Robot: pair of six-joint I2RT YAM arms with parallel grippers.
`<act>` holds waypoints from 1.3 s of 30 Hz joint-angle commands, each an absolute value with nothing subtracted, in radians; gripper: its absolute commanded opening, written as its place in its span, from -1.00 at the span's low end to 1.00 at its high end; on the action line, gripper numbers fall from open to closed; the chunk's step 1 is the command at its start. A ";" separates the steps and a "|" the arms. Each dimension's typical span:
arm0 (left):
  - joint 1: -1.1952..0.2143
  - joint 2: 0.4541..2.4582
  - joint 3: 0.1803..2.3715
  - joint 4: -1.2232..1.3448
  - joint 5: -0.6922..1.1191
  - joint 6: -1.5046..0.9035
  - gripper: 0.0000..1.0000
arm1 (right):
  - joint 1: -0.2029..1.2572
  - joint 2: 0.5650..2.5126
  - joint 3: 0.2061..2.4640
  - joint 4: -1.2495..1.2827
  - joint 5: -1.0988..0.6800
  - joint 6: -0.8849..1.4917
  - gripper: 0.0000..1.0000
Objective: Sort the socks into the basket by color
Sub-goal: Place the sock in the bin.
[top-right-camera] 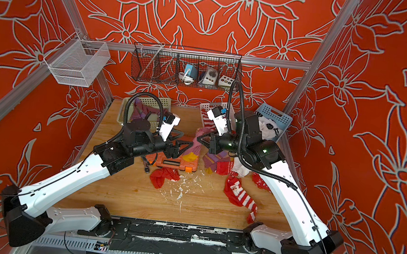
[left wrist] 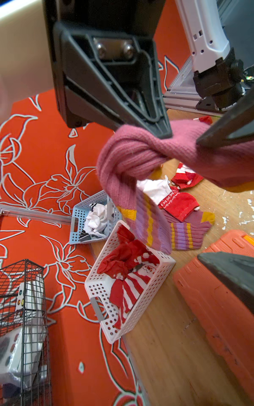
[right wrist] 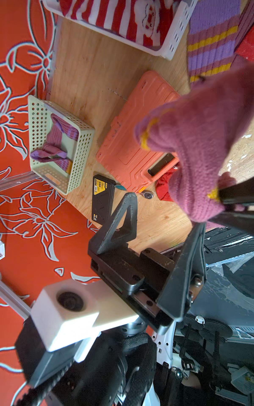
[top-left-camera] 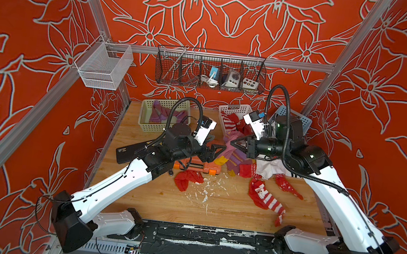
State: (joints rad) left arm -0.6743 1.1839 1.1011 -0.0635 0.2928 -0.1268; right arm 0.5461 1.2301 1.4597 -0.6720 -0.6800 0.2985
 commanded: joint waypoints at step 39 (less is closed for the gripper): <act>-0.721 1.374 1.166 0.232 0.518 -0.234 0.20 | 0.591 1.272 1.608 -0.694 -0.729 0.210 -1.00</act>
